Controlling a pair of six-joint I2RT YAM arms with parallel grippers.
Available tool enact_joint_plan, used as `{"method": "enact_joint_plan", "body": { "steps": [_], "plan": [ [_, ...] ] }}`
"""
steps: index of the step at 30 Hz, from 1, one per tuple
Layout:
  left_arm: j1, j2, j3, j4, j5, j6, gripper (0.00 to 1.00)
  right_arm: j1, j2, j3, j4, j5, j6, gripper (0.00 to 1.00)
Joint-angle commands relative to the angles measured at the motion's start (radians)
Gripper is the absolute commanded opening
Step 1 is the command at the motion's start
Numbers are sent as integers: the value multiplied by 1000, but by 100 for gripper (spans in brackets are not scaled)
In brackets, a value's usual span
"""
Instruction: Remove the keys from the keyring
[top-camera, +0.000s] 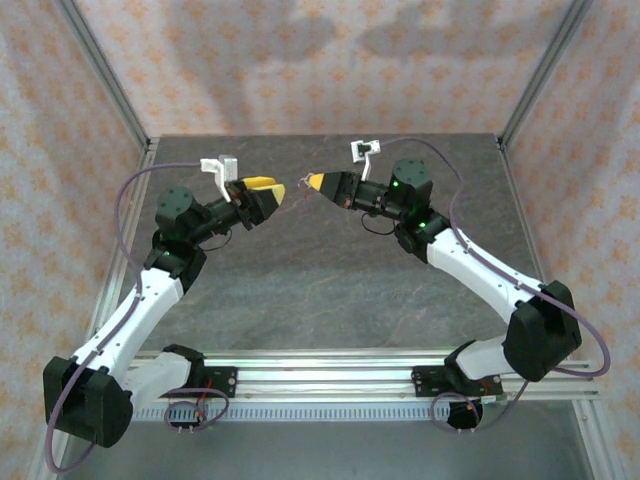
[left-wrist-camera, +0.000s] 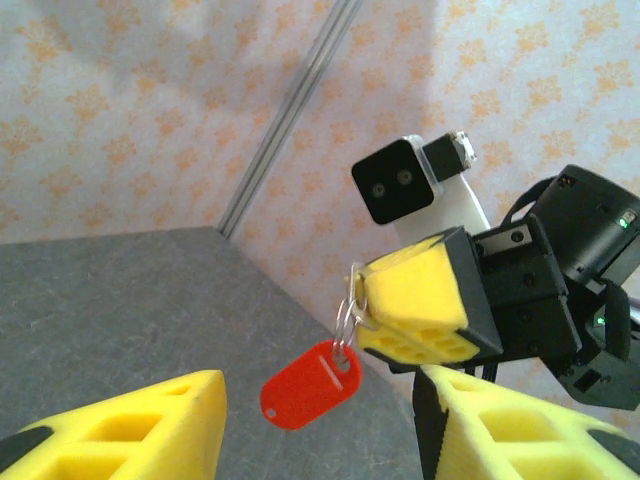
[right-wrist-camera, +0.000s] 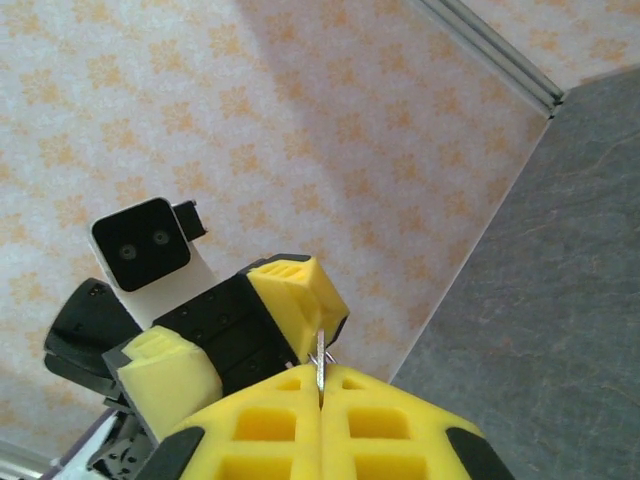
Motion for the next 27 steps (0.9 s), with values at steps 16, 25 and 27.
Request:
{"method": "enact_joint_plan", "body": {
  "steps": [16,25,27],
  "plan": [
    [-87,-15,-21,140,3,108,36,22,25,34,185,-73,119,0],
    [-89,1,-2,125,-5,122,19,39,27,42,198,-87,122,0],
    [-90,3,-1,128,-4,120,18,39,27,45,200,-92,122,0]
  ]
}}
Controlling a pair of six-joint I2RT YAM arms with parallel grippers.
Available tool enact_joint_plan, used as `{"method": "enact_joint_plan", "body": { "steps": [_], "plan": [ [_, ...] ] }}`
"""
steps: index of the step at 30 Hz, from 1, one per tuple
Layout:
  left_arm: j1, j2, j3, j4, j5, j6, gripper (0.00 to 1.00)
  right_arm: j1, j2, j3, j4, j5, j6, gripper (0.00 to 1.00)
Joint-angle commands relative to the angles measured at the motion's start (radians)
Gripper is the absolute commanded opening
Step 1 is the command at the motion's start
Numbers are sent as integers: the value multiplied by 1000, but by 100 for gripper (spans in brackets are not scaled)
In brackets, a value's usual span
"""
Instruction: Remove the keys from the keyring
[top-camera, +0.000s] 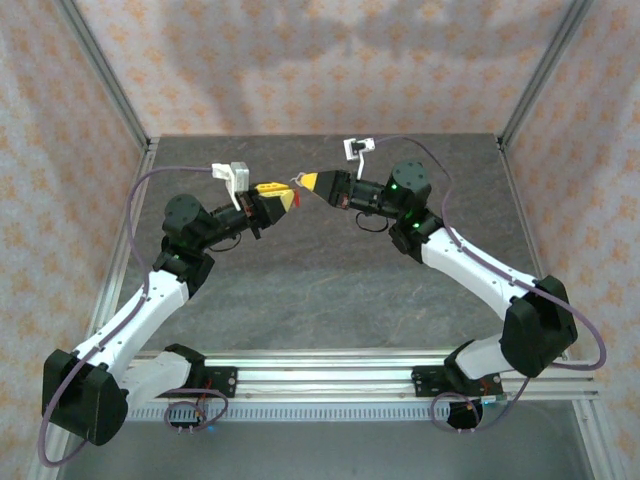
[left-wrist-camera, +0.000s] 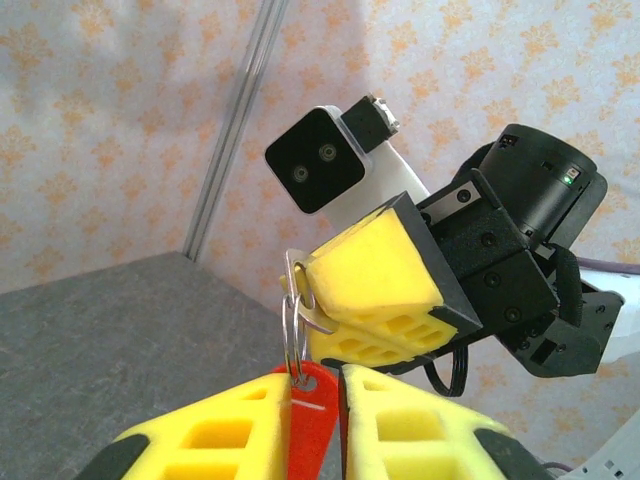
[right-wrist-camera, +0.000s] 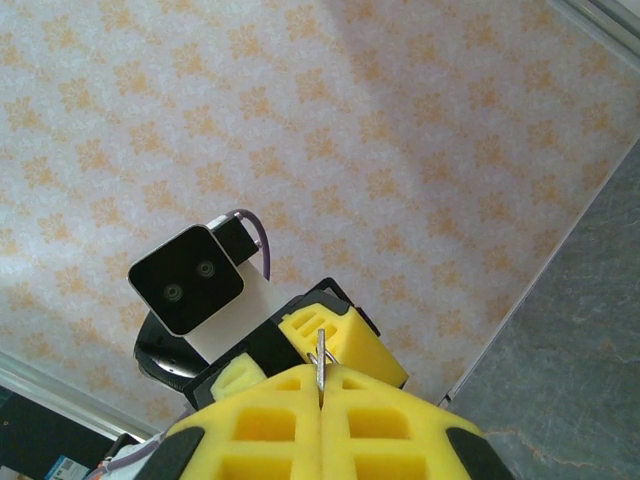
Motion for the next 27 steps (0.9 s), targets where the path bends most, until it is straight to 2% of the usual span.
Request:
{"method": "enact_joint_plan", "body": {
  "steps": [1,2,4,9,13,18,24,27],
  "plan": [
    [-7,-4,13,34,-6,24,19,8,-3,38,67,-29,9,0],
    [-7,-4,12,32,-9,26,20,8,-3,39,69,-31,11,0],
    [-6,-7,8,30,-22,28,29,11,-3,41,72,-37,10,0],
    [-8,-8,9,42,-29,29,31,14,-5,39,77,-45,12,0],
    [-8,2,20,38,-16,24,27,18,-7,35,84,-45,12,0],
    [-8,5,26,42,-1,21,16,19,-6,32,89,-45,12,0],
    [-8,-1,28,38,-3,24,12,20,-3,26,88,-50,9,0],
    [-9,-1,32,41,1,25,5,20,-3,24,86,-50,8,0]
  ]
}}
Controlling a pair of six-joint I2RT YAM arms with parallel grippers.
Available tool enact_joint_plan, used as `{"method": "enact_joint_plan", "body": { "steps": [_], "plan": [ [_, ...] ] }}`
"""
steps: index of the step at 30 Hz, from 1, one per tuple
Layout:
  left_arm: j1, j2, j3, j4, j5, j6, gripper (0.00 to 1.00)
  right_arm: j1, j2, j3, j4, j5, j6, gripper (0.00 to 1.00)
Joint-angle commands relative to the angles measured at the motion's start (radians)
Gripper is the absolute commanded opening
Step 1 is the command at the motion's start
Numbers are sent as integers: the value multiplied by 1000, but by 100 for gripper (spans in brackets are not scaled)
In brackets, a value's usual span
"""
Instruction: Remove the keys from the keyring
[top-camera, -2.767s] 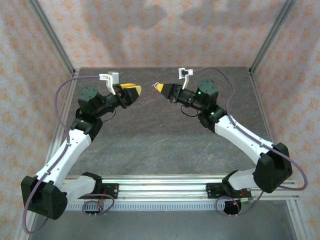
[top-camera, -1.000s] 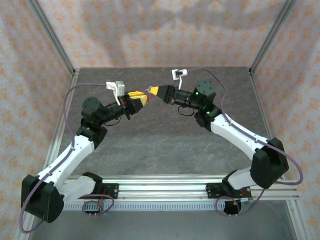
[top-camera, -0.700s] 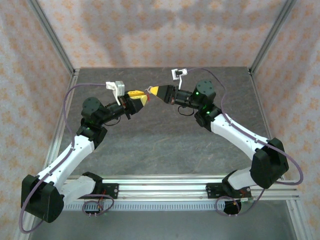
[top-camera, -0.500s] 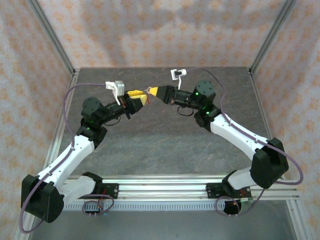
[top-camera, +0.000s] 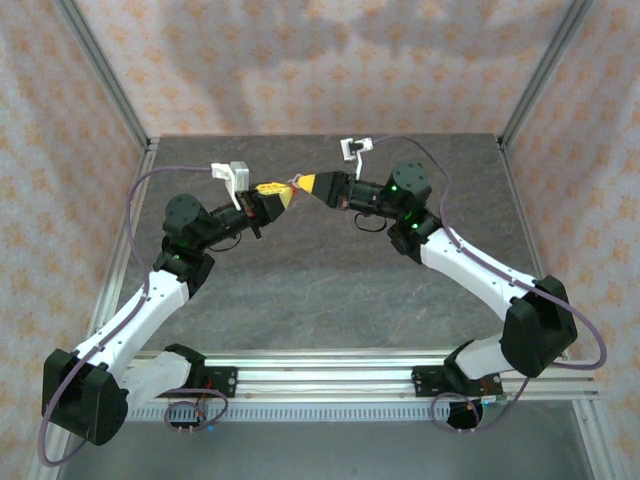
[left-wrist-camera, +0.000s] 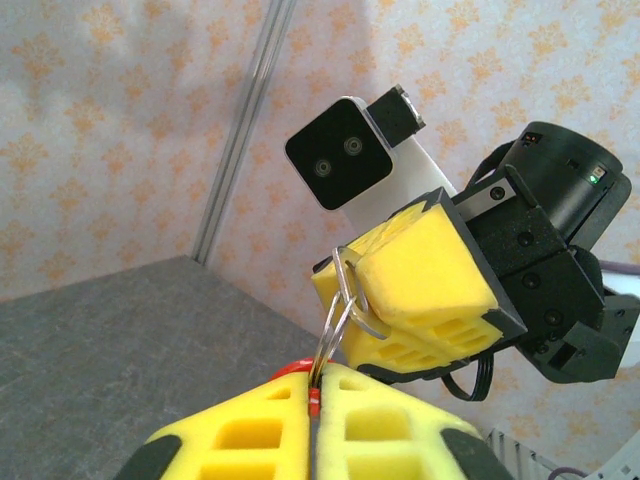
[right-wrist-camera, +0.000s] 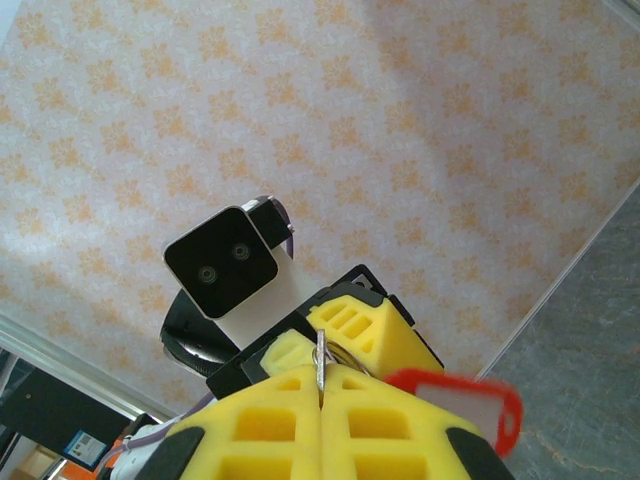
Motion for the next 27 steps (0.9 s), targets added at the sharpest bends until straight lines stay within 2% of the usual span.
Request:
{"method": "enact_joint_plan", "body": {
  "steps": [1,3,13,27],
  "plan": [
    [-9,-2,32,40,19,9,3,7,-3,19,49,-23,0,0],
    [-9,-4,34,38,19,10,0,7,-4,19,36,-18,-11,0],
    [-12,-20,53,-21,22,26,0,26,-41,45,-161,33,-174,0],
    [-25,-13,99,-152,31,71,0,51,-89,49,-263,83,-304,0]
  ]
}}
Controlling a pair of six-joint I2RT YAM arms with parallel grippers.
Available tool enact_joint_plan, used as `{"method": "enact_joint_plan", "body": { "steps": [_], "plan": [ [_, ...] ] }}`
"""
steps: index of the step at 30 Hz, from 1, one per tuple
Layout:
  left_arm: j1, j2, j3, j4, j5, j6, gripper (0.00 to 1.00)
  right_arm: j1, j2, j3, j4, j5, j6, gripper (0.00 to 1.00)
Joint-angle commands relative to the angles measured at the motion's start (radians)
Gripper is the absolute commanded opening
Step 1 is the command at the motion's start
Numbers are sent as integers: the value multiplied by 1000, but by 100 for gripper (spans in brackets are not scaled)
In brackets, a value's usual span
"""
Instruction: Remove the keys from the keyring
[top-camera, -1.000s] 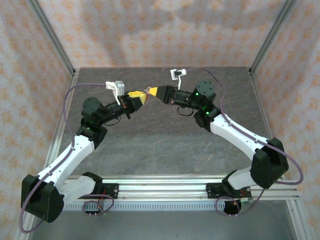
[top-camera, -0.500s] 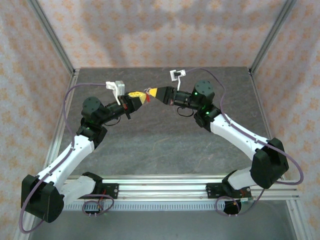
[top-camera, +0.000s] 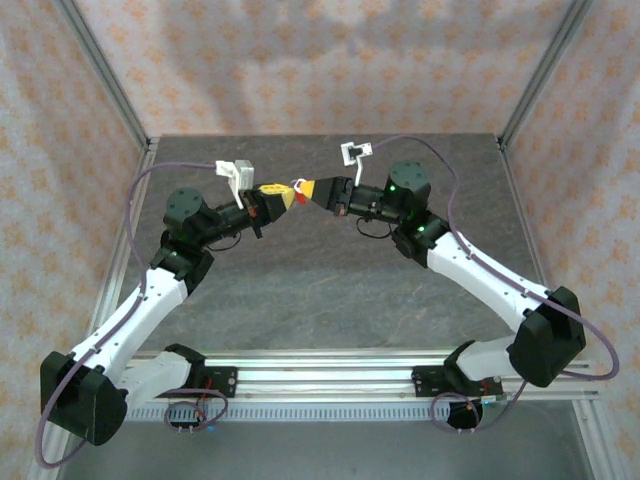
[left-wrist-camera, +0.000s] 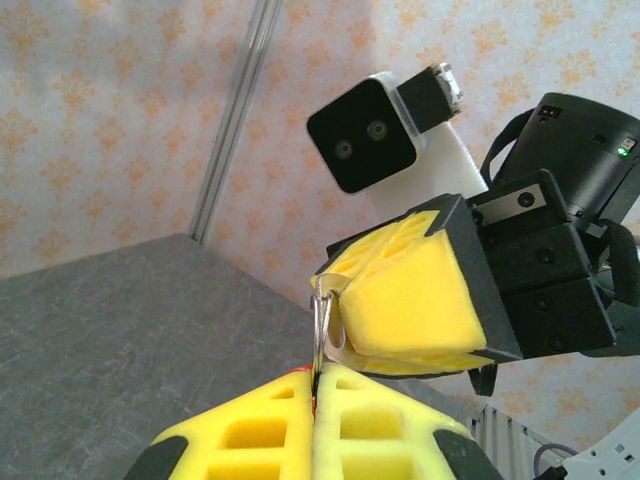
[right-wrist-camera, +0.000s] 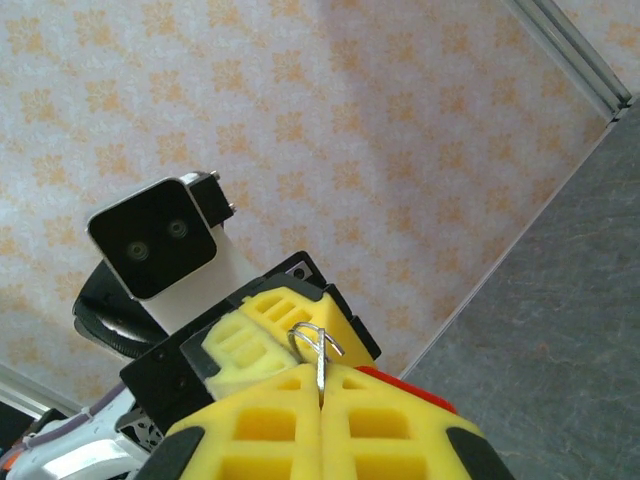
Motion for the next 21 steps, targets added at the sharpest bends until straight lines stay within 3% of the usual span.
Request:
{"method": "enact_joint_plan", "body": {
  "steps": [1,21],
  "plan": [
    [-12,-9,45,-26,17,23,0,21,-26,31,-37,-11,-59,0],
    [-35,16,103,-134,47,62,0,68,-45,76,-243,88,-270,0]
  ]
}}
